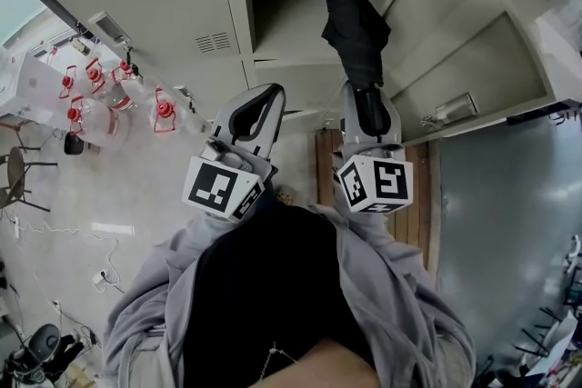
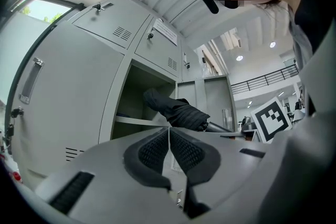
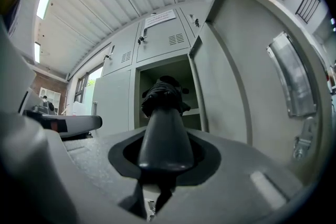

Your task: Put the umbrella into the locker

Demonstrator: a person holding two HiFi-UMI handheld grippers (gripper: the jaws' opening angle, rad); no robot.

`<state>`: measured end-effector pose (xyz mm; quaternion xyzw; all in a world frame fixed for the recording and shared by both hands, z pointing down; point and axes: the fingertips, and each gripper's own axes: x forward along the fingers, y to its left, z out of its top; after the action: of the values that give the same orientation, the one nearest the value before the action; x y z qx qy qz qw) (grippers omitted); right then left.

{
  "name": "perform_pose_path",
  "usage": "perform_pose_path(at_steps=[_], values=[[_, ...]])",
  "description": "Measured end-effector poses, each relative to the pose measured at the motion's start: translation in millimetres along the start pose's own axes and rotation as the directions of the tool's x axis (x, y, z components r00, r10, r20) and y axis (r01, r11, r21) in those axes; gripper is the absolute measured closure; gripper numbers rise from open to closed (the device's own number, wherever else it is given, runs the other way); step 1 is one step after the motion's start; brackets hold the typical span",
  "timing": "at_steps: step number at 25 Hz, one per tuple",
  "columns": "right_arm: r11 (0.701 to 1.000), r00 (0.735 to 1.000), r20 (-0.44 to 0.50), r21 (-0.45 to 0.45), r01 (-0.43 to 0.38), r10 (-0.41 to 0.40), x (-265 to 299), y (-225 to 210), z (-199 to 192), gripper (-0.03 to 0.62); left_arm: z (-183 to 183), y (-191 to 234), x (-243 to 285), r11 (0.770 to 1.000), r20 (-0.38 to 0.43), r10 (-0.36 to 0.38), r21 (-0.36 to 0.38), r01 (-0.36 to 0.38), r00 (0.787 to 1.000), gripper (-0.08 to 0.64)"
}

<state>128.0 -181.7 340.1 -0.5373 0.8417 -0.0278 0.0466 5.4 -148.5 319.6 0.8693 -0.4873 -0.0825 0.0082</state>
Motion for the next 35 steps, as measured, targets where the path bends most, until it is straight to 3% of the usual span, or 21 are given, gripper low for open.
perform_pose_path(at_steps=[5,17,35], values=[[1.000,1.000,0.001,-0.005,0.002,-0.002,12.2,-2.1,1.5,0.485,2.3,9.9,14.5,1.000,0.011,-0.012,-0.002,0.012,1.000,0.546],[0.997,0.997,0.002,-0.008,0.081,-0.081,60.4,-9.5,21.7,0.485,16.9,33.7,60.5,0.993,0.019,-0.122,0.000,0.122,0.992,0.546],[0.975,0.971,-0.096,-0.004,0.222,-0.221,144.5,-23.8,29.2,0.485,12.7,77.7,80.4,0.974,0.011,-0.225,-0.035,0.225,0.974,0.546]])
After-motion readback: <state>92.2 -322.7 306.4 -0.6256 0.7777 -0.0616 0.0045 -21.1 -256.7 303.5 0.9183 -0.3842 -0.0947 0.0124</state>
